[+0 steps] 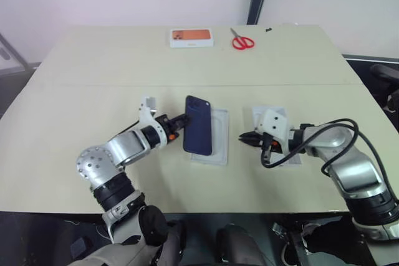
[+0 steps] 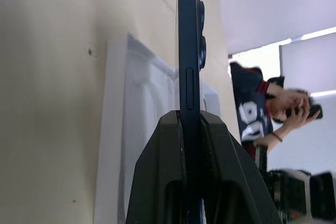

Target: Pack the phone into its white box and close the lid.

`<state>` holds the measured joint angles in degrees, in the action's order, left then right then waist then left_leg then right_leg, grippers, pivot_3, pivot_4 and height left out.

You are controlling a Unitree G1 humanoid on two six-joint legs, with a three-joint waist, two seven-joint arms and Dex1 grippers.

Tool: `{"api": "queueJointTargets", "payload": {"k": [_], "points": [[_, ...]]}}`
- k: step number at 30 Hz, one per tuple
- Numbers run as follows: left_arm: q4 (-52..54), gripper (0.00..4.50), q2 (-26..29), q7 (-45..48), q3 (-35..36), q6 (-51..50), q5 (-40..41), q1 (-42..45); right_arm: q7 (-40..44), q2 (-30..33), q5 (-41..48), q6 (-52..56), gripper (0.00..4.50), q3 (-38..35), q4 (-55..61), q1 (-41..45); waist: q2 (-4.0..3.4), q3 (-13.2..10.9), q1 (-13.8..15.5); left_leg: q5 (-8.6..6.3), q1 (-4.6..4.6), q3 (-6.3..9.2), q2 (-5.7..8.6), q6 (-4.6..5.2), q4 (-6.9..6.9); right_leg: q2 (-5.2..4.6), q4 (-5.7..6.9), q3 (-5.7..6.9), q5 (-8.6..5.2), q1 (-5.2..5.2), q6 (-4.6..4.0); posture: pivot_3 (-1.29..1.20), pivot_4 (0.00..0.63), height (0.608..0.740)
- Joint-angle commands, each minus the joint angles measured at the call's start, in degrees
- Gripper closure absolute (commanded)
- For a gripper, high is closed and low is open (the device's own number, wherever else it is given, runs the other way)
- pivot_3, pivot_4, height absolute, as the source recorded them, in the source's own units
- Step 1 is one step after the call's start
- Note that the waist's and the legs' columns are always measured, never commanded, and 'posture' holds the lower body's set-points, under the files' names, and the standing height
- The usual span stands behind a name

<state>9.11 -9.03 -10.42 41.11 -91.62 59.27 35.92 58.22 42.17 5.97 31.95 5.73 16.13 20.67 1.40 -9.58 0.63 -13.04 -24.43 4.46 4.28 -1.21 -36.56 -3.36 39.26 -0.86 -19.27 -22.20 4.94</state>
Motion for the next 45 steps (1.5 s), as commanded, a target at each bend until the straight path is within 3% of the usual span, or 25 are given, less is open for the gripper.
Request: {"api": "queueJointTargets", "payload": {"k": [1,13,14,16,22,26,34,37,43,45], "points": [[-1.3,4.50,-1.7,0.7,-4.7,2.1,-1.2,0.7,-1.2,1.0,0.4,-1.9,4.46,-1.5,-0.1,0.4,0.00,0.0,0.1,0.00,0.00,0.00,0.00,0.00,-0.01,0.00,0.00,0.00,0.00,0.00,0.00,0.00,0.150,0.740],[-6.7,4.50,-1.1,2.2,-10.8,8.6,-2.9,0.7,-2.9,0.8,0.4,-3.2,4.46,-0.6,-1.3,0.8,0.00,0.0,0.1,0.00,-0.03,0.00,0.00,0.00,-0.12,0.00,0.00,0.00,0.00,0.03,0.00,0.00,0.150,0.740],[-6.8,3.59,-1.1,2.3,-11.2,8.8,-2.9,0.6,-3.0,0.8,0.3,-3.4,4.50,-0.5,-1.5,0.9,0.00,0.0,0.1,0.00,-0.03,0.00,0.00,0.00,-0.14,0.00,0.00,0.00,0.00,0.02,0.00,0.00,0.150,0.740],[-6.9,3.04,-1.2,2.4,-11.7,9.0,-2.7,0.4,-3.2,0.7,0.3,-3.5,4.50,-0.4,-1.7,1.2,0.00,0.0,0.1,0.00,-0.04,0.00,0.00,0.00,-0.16,0.00,0.00,0.01,0.00,0.04,0.00,0.00,0.150,0.740],[-4.4,0.15,0.2,3.1,-11.8,7.2,-0.1,-0.3,-3.3,0.9,0.3,-3.6,4.50,-0.2,-1.8,1.5,0.00,0.0,0.1,-0.01,-0.04,0.00,0.00,0.02,-0.21,0.00,0.01,0.01,0.00,0.06,0.00,0.00,0.150,0.740],[-0.3,0.15,3.6,5.3,-13.2,5.2,1.9,-1.1,-3.4,0.9,0.1,-3.7,4.50,0.1,-2.1,2.1,-0.01,0.0,0.0,-0.01,-0.04,0.00,0.00,0.02,-0.23,0.00,0.03,0.01,0.00,0.05,0.00,0.00,0.150,0.740],[7.5,0.15,16.6,14.0,-19.8,7.9,0.3,-3.3,-4.9,0.5,-2.0,-3.7,4.50,2.3,-3.3,4.2,-0.04,0.0,0.1,-0.01,-0.04,0.00,-0.04,0.02,-0.27,0.04,0.07,-0.02,0.00,0.04,0.00,0.00,0.150,0.740],[9.5,0.97,23.9,18.4,-25.1,13.3,-4.8,-5.7,-5.3,0.4,-2.8,-2.3,4.50,3.7,-2.4,4.9,-0.05,0.0,0.0,-0.01,-0.04,0.00,-0.04,0.02,-0.28,0.04,0.07,-0.02,0.00,0.04,0.00,0.00,0.150,0.740],[11.9,3.91,38.8,31.1,-43.2,28.8,-19.3,-9.4,-6.7,-0.1,-5.3,5.7,4.50,7.8,-1.4,8.1,-0.11,0.0,0.0,-0.01,-0.04,0.00,-0.04,0.02,-0.18,0.03,0.05,-0.04,-0.01,-0.01,-0.02,0.00,0.150,0.740],[11.5,3.91,42.5,34.7,-49.2,33.4,-24.2,-9.9,-6.6,0.3,-6.4,6.8,4.50,9.6,-0.9,8.6,-0.12,0.0,0.1,-0.01,-0.04,0.00,-0.03,0.02,-0.18,0.01,0.02,-0.03,-0.01,0.01,-0.03,0.00,0.150,0.740]]}}
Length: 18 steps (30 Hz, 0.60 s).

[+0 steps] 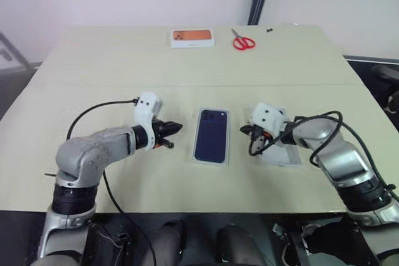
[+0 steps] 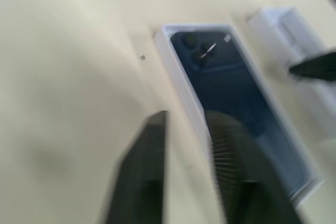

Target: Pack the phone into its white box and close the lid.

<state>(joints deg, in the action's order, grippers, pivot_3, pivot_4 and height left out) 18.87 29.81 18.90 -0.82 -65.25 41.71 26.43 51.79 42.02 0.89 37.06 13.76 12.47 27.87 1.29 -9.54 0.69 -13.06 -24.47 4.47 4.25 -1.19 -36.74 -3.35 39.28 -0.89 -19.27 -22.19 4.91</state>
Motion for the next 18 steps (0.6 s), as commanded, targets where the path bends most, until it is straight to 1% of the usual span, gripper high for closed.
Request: {"api": "queueJointTargets", "payload": {"k": [1,3,7,11,18], "points": [[1.4,3.91,5.0,7.0,-10.0,9.0,-8.8,-0.5,-0.4,0.6,-2.2,2.0,4.50,2.6,3.1,1.4,-0.01,0.0,0.0,0.00,0.00,0.00,0.00,0.00,0.01,-0.01,-0.02,0.00,0.00,0.01,0.00,0.00,0.150,0.740],[0.5,3.91,6.2,9.4,-13.3,11.9,-11.8,-0.4,-1.0,0.5,-3.3,2.9,4.50,3.9,3.5,1.6,-0.02,0.0,0.0,-0.01,0.00,0.00,0.00,0.02,0.03,-0.03,-0.04,-0.01,0.00,0.01,0.00,0.00,0.150,0.740],[-1.8,3.91,4.8,12.5,-19.1,14.8,-16.6,1.7,-2.9,-0.9,-6.0,5.9,4.50,6.9,3.8,3.2,-0.02,0.0,0.0,-0.02,-0.02,0.00,0.00,0.04,0.03,-0.04,-0.04,0.00,0.00,-0.02,0.00,0.00,0.150,0.740],[-3.9,3.91,1.2,14.3,-21.9,15.2,-18.5,3.4,-2.8,-1.3,-7.3,5.9,4.50,9.5,5.4,3.1,-0.02,0.0,0.0,-0.03,-0.04,0.00,0.01,0.07,0.03,-0.03,-0.03,0.01,0.00,-0.03,0.00,0.00,0.150,0.740],[-6.8,3.91,-6.6,15.1,-25.1,14.1,-21.1,5.5,-1.3,0.4,-7.2,6.7,4.50,9.3,8.5,2.0,-0.04,0.0,0.2,-0.11,-0.06,0.03,0.02,0.21,-0.21,-0.04,-0.02,0.07,0.00,0.12,0.02,0.00,0.150,0.740]]}}
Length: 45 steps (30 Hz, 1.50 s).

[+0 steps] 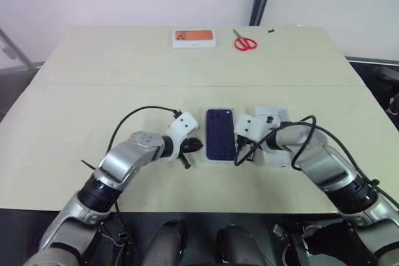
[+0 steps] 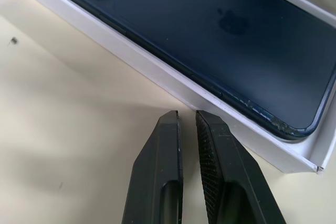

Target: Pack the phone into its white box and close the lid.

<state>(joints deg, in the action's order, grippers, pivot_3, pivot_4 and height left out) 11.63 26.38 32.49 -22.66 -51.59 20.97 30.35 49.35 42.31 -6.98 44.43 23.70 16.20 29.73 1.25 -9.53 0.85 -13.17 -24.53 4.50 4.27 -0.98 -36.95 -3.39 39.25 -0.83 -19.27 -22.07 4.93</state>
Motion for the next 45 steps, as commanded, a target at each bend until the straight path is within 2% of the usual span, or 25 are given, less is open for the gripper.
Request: {"api": "queueJointTargets", "payload": {"k": [1,7,15,25,28,31,34,38,42,45], "points": [[0.3,3.91,-3.6,1.7,-3.4,0.3,-0.8,1.6,1.2,0.4,0.7,-0.6,4.50,-0.7,4.9,0.1,0.00,0.0,0.0,-0.01,0.00,0.01,0.00,0.02,-0.03,0.00,0.00,0.02,0.00,0.03,0.01,0.00,0.150,0.740],[-3.6,3.91,-9.2,4.4,-4.8,0.6,-2.1,3.8,4.5,7.2,1.4,-1.5,4.50,-3.5,8.3,-4.9,-0.03,0.0,0.5,-0.06,0.00,0.02,0.05,0.10,-0.10,-0.05,-0.03,0.05,-0.01,0.10,0.03,0.00,0.150,0.740],[-3.6,3.91,-10.0,8.4,-5.9,0.0,-3.3,4.3,4.9,8.7,1.2,-1.0,4.50,-5.4,10.0,-7.3,-0.04,0.0,0.5,-0.07,0.02,0.02,0.05,0.12,-0.10,-0.05,-0.04,0.04,-0.01,0.11,0.03,0.00,0.150,0.740],[-3.0,3.91,-9.5,8.1,-4.2,-0.3,-4.2,2.6,6.8,11.5,2.8,-0.7,4.50,-9.4,8.9,-8.2,-0.04,0.0,0.6,-0.07,0.02,0.01,0.05,0.12,-0.11,-0.05,-0.04,0.04,-0.02,0.12,0.03,0.00,0.150,0.740],[-2.0,4.00,-7.8,8.7,-1.3,0.3,-3.4,1.6,9.5,12.9,7.8,3.0,3.66,-14.9,10.5,-8.7,-0.05,0.0,0.6,-0.08,0.02,0.02,0.05,0.13,-0.10,-0.05,-0.04,0.04,-0.02,0.12,0.03,0.00,0.150,0.740],[0.8,4.00,-5.0,11.6,3.0,3.1,-1.1,-0.7,10.5,13.6,12.7,9.6,2.21,-21.0,12.0,-9.0,-0.07,0.0,-0.1,-0.11,0.02,0.02,0.03,0.18,-0.06,-0.05,-0.04,0.03,-0.02,0.10,0.03,0.00,0.150,0.740],[2.6,4.00,-3.2,13.8,5.4,6.0,0.5,-2.5,8.7,12.8,15.8,18.0,2.21,-23.5,11.8,-7.6,-0.09,0.0,-0.3,-0.16,0.03,0.03,0.00,0.26,-0.04,-0.04,-0.03,0.04,-0.01,0.09,0.02,0.00,0.150,0.740],[5.8,4.00,-0.5,19.3,7.8,16.2,1.4,-6.4,2.0,7.1,17.8,33.2,2.21,-25.1,8.0,-3.0,-0.13,0.0,-0.3,-0.21,0.03,0.02,0.00,0.36,-0.04,-0.05,-0.04,0.02,-0.02,0.09,0.01,0.00,0.150,0.740],[7.1,4.00,2.8,23.3,6.1,23.6,-0.9,-8.9,-3.0,3.4,19.0,41.6,2.21,-25.2,6.4,-0.5,-0.18,0.0,0.0,-0.10,0.02,0.02,0.00,0.16,0.01,-0.07,-0.06,0.02,-0.02,0.05,0.01,0.00,0.150,0.740],[7.3,4.00,3.9,25.0,4.7,26.4,-1.8,-10.1,-5.5,1.0,20.5,45.8,2.21,-25.8,5.3,0.9,-0.20,0.0,-0.1,-0.27,0.01,0.00,0.03,0.46,-0.01,-0.11,-0.10,0.02,-0.01,0.08,0.01,0.00,0.150,0.740]]}}
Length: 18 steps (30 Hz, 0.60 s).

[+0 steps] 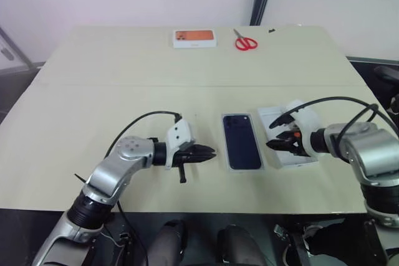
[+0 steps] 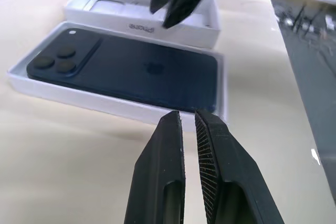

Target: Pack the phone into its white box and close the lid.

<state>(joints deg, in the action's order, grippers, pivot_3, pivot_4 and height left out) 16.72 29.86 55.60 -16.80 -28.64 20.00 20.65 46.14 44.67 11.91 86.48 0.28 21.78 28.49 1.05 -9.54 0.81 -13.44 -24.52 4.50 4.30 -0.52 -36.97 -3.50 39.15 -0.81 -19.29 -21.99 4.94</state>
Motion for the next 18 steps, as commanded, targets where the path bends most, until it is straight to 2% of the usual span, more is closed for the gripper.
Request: {"api": "queueJointTargets", "payload": {"k": [1,3,4,6,9,16,18], "points": [[2.3,4.00,0.7,2.2,-1.5,4.0,-1.1,-0.7,-3.2,-2.0,1.9,4.5,2.21,-2.2,-0.4,2.4,-0.02,0.0,-0.1,-0.04,0.00,0.00,0.00,0.07,-0.01,0.00,-0.01,0.00,0.00,0.01,0.00,0.00,0.150,0.740],[2.3,4.00,0.7,2.1,-1.8,4.8,-1.7,-1.0,-5.3,-3.1,2.0,5.4,2.21,-2.1,-0.8,2.6,-0.03,0.0,-0.1,-0.05,0.00,0.00,0.00,0.08,0.00,0.00,0.00,0.01,0.00,-0.01,0.00,0.00,0.150,0.740],[2.2,4.00,0.6,1.9,-1.8,5.0,-1.8,-1.2,-6.6,-3.7,1.9,5.7,2.44,-2.3,-1.2,2.7,-0.03,0.0,-0.1,-0.05,0.00,0.00,0.00,0.08,0.02,0.00,0.00,0.01,0.00,-0.02,0.00,0.00,0.150,0.740],[2.2,4.00,0.3,1.7,-1.7,5.0,-1.8,-1.3,-8.4,-4.6,2.2,6.0,3.05,-3.0,-2.1,3.0,-0.03,0.0,-0.2,-0.05,0.00,-0.01,0.00,0.08,0.02,0.01,0.00,0.00,0.00,-0.02,0.00,0.00,0.150,0.740],[2.4,4.00,0.2,1.6,-1.4,5.4,-1.5,-1.7,-9.6,-4.7,4.1,6.0,4.44,-3.5,-2.2,3.1,-0.04,0.0,-0.2,-0.04,0.00,-0.01,0.00,0.08,0.01,0.01,0.01,0.00,0.00,-0.02,0.01,0.00,0.150,0.740],[2.2,4.00,-0.1,-0.5,2.6,4.8,0.2,-2.8,-10.3,-6.2,9.0,6.0,4.44,-9.7,-0.3,7.1,-0.08,0.0,-0.4,-0.05,0.00,-0.02,0.00,0.09,0.02,0.02,0.02,0.00,0.00,-0.03,0.01,0.00,0.150,0.740],[0.8,4.00,-0.4,-2.5,7.0,3.9,2.2,-3.3,-9.2,-9.7,14.2,6.0,4.44,-16.4,-1.3,10.3,-0.08,0.0,-0.6,-0.05,0.01,-0.01,-0.01,0.09,0.04,0.04,0.04,0.00,0.00,-0.05,0.01,0.00,0.150,0.740]]}}
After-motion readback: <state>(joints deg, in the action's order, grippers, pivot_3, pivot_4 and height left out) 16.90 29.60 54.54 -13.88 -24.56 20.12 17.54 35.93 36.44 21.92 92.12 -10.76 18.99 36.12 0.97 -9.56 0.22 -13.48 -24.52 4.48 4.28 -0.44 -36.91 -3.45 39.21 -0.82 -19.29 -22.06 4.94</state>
